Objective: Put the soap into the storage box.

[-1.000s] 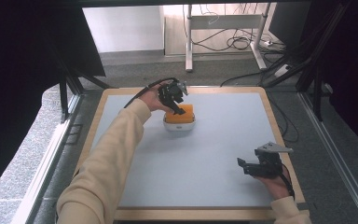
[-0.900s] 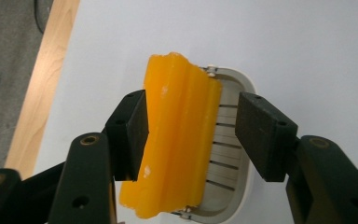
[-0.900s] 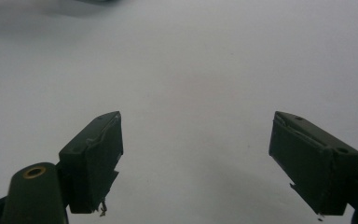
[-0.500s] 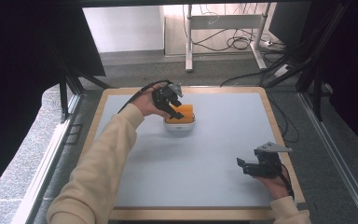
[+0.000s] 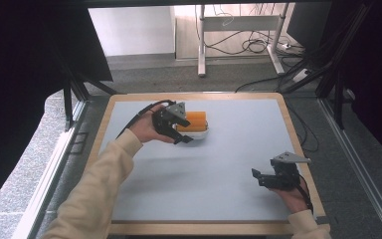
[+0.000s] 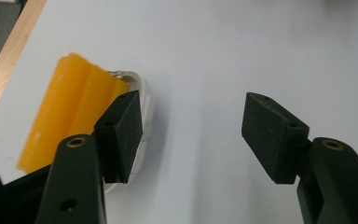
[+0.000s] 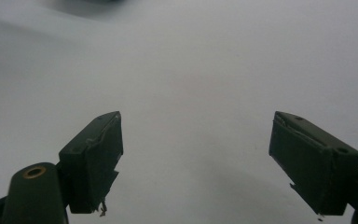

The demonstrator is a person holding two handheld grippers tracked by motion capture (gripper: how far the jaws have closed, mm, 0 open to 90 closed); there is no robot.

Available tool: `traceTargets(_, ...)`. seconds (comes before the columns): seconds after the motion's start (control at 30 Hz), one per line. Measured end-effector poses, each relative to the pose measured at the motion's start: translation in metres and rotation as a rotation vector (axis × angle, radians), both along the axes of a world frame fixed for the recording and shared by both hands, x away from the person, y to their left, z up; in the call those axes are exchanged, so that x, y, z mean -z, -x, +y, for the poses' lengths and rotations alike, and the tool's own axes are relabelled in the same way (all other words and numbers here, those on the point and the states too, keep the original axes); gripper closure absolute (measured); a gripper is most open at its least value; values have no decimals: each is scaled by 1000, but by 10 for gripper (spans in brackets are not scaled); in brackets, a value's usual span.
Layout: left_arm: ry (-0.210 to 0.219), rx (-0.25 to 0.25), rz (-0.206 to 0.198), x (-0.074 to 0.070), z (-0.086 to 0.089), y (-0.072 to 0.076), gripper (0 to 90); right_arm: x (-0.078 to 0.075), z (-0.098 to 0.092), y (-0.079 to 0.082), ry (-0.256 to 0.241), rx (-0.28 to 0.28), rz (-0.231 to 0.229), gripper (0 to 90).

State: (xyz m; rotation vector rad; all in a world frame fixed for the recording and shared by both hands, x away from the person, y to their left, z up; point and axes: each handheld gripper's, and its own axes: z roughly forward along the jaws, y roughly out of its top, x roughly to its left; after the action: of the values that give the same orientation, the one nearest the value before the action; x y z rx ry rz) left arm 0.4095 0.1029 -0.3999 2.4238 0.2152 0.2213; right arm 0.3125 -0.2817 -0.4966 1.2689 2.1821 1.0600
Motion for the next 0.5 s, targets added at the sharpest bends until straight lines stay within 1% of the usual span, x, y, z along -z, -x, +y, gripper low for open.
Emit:
traceTargets(0.07,9,0,-1,2,3,12,370,0,0,0,0,0,0,178)
traceTargets(0.1,10,-5,-1,4,4,17,370,0,1,0,0,-1,0,178)
traceTargets(0.17,28,-20,-1,8,8,28,367,-1,1,1,-4,-1,1,178)
traceTargets(0.2,40,-29,-3,10,11,34,367,-1,2,1,-4,-5,-5,178)
traceTargets(0.27,65,-50,11,13,16,43,367,-2,3,2,-4,-8,-6,179)
traceTargets(0.37,121,-78,30,19,28,60,371,-3,6,3,-4,-10,-8,178)
traceTargets(0.4,133,-96,38,22,32,66,371,-3,7,3,-4,-13,-8,179)
traceTargets(0.43,136,-100,31,23,36,69,370,-3,7,3,-3,-15,-7,178)
traceTargets(0.5,173,-137,46,29,47,78,371,-2,8,2,-2,-18,-7,178)
